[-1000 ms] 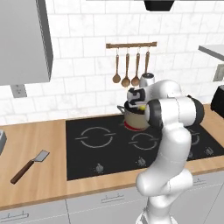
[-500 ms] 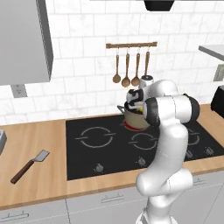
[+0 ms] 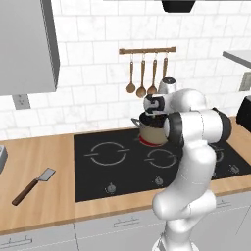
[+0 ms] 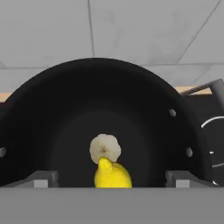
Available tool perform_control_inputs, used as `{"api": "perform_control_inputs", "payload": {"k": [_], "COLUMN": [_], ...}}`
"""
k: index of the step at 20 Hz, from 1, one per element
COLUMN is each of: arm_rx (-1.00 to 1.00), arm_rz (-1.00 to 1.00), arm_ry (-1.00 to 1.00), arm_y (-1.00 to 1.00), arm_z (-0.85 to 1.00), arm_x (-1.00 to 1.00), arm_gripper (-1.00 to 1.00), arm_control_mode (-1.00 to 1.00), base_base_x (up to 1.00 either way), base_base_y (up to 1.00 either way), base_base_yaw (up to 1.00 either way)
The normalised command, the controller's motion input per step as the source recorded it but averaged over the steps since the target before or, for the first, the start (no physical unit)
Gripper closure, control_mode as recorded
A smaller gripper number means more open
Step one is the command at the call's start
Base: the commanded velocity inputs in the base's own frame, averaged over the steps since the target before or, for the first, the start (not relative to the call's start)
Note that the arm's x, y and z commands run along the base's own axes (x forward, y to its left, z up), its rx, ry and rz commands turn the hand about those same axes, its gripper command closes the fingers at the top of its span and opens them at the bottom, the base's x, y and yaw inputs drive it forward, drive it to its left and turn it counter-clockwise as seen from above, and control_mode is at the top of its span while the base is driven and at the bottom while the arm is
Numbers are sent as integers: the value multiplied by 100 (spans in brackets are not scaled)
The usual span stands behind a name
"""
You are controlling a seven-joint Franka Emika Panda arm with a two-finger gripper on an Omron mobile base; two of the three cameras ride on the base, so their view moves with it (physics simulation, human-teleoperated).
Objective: Put the lemon and garlic in the pot. Retrieve the spatula and lightly stir the vegetables in the pot.
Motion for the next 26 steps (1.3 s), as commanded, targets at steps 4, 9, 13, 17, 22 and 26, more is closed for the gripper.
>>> {"api": "perform_control_inputs", "payload": {"k": [4,9,13,17,22,26], "arm_rx": [3,4,7,8,1,0], "arm_rz": [0,0,-2,-3,0,0], "arm_ry": [-12,-1,2,20,18,0], "arm_y": [21,7,0,0,14,0], "arm_z": [99,76,36,2,-9,0], "arm_x": [-100,-100,-100,-99,-39,0], "arm_gripper": [-100,-100,-100,-100,-100,-100], "arm_control_mode": [-100,-100,-100,-100,-100,100], "base_base_x": [0,0,0,0,0,-11], "base_base_y": [0,0,0,0,0,87], "base_base_yaw": [0,0,0,0,0,0]}}
